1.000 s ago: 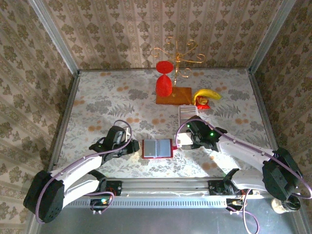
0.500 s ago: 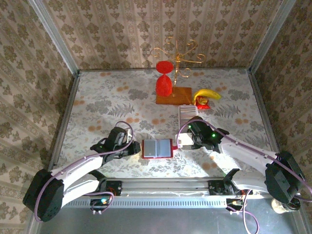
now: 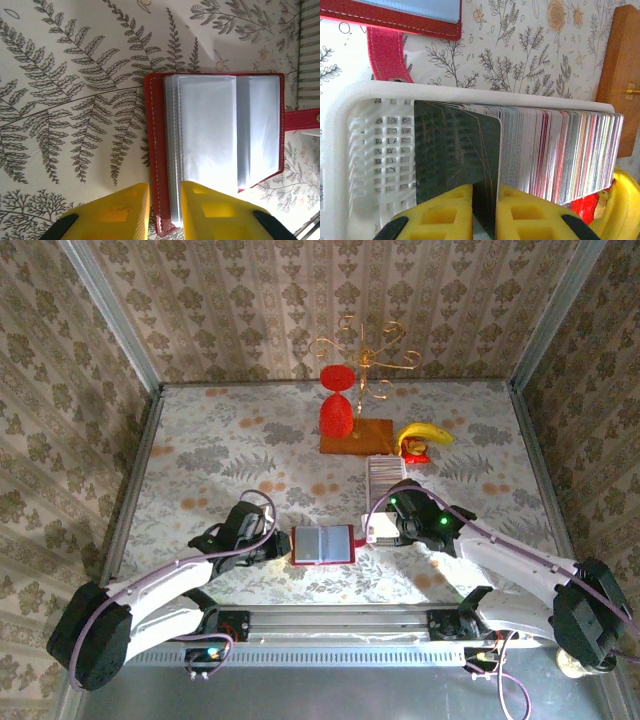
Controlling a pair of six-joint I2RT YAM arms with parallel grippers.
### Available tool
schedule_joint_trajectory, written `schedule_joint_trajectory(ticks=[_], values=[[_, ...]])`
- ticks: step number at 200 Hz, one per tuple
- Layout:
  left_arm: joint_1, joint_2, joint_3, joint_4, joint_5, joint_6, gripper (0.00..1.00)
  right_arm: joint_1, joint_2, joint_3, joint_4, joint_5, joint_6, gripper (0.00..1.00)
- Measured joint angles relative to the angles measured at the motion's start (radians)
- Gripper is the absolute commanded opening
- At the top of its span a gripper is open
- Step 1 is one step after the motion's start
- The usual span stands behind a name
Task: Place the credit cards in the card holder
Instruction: Pick up the credit card from the storage box.
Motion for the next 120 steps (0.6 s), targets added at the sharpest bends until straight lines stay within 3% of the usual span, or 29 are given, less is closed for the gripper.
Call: schedule_joint_trajectory(ticks=[80, 120], values=[[-0.017, 0.001, 0.0, 0.005, -0.009, -0.006, 0.2, 0.026, -0.045, -0.001, -0.068, -0.022, 0.037, 0.0], [-0.021, 0.001, -0.001, 0.001, -0.01, -0.01, 0.2, 0.085, -0.074, 0.013, -0.125, -0.016, 0.065, 0.0]])
